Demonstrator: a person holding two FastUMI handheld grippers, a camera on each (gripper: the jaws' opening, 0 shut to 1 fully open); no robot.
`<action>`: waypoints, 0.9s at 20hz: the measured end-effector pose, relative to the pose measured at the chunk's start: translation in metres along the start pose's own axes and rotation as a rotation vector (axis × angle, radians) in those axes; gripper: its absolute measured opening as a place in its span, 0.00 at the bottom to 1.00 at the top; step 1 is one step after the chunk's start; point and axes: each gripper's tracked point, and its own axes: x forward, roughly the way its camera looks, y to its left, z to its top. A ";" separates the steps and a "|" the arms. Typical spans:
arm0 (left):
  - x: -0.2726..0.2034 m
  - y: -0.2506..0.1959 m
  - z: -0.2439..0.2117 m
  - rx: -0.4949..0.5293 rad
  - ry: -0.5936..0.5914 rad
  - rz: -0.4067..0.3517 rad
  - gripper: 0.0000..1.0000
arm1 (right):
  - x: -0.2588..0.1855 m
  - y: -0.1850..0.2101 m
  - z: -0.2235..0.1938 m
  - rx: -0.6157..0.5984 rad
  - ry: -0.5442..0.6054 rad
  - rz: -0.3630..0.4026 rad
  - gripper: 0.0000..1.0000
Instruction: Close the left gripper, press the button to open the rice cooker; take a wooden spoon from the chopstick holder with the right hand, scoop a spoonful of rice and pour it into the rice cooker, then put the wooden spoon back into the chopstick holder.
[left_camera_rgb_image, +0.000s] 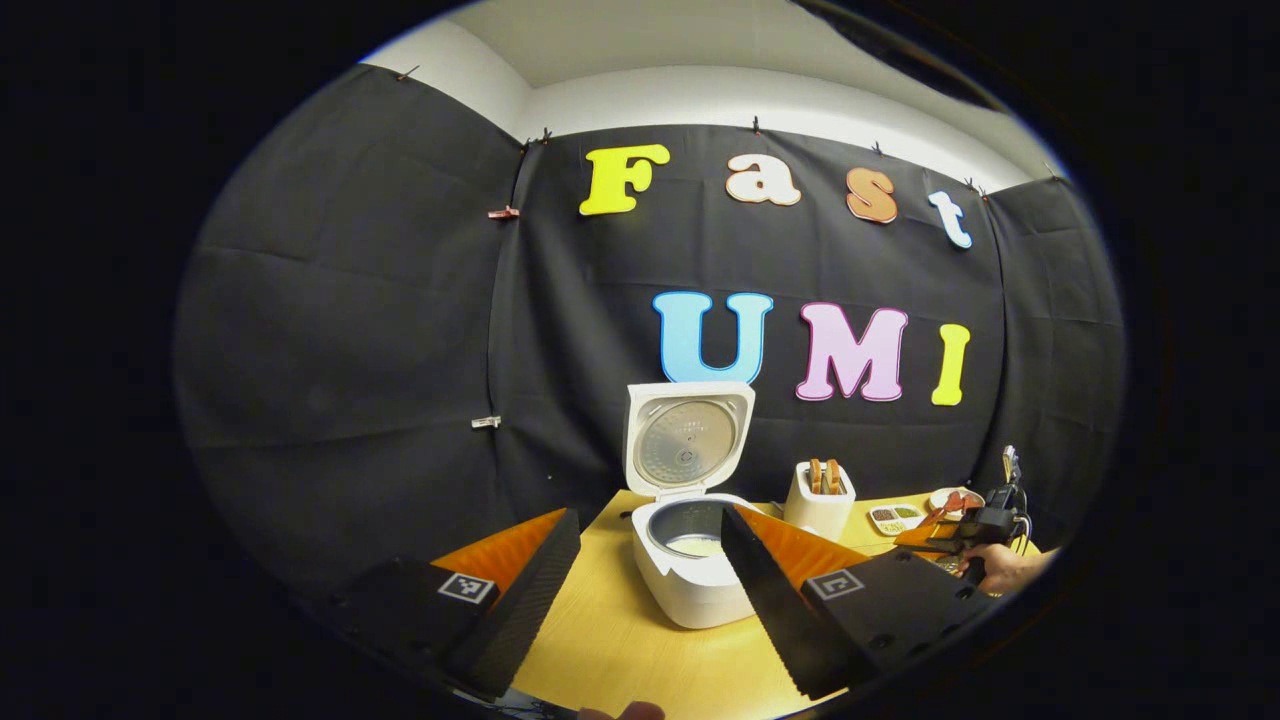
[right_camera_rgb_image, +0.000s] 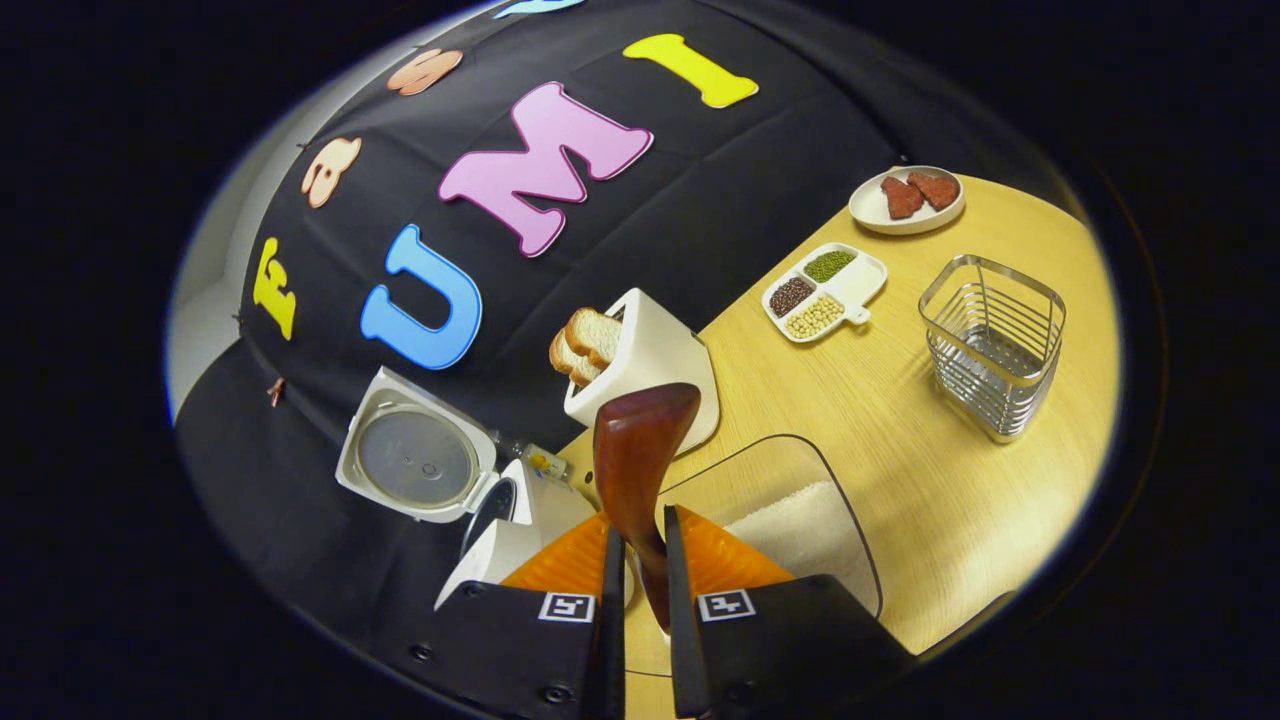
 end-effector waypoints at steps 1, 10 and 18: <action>-0.002 0.000 0.001 -0.001 -0.001 0.002 0.97 | -0.003 0.000 0.005 0.016 -0.008 -0.007 0.23; -0.014 0.012 -0.004 -0.023 -0.003 0.015 0.97 | -0.032 0.016 0.035 0.050 -0.073 -0.003 0.22; -0.014 0.004 -0.013 -0.056 -0.008 -0.036 0.97 | -0.054 0.074 0.070 0.063 -0.118 0.038 0.23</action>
